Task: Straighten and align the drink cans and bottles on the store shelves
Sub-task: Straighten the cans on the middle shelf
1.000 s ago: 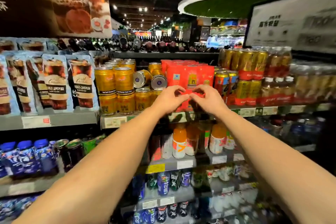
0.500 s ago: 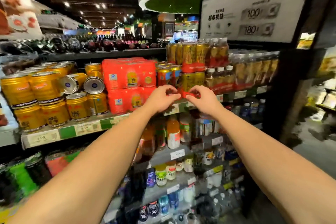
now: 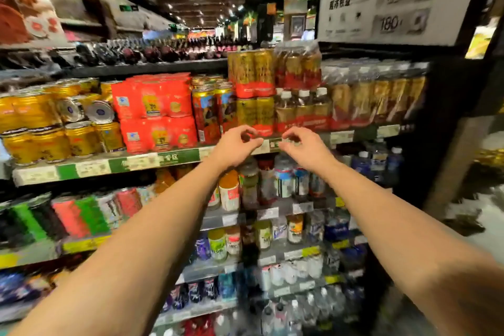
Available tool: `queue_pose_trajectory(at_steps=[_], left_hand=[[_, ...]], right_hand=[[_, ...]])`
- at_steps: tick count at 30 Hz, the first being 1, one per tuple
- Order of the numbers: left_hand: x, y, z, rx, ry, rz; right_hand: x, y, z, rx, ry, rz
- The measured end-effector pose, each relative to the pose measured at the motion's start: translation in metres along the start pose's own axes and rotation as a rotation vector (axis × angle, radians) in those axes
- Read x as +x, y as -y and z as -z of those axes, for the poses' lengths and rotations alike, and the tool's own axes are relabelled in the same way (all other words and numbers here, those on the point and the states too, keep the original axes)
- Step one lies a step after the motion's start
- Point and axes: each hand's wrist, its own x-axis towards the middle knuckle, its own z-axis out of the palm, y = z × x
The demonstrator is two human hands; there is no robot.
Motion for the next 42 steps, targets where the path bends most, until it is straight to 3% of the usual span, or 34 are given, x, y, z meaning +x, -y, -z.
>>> queue_pose_trajectory(at_steps=[9, 22, 29, 42], left_hand=[[-0.063, 0.004, 0.059, 0.036, -0.131, 0.106], [-0.195, 0.054, 0.18, -0.042, -0.303, 0.217], [-0.221, 0.087, 0.228, -0.037, -0.336, 0.26], [-0.207, 0.176, 0.226, -0.046, -0.356, 0.366]], right_hand=[[-0.021, 0.064, -0.03, 0.045, 0.135, 0.176], [-0.086, 0.206, -0.099, 0.212, 0.158, 0.262], [-0.088, 0.257, -0.14, 0.271, 0.165, 0.283], [-0.047, 0.24, -0.227, 0.274, 0.295, 0.23]])
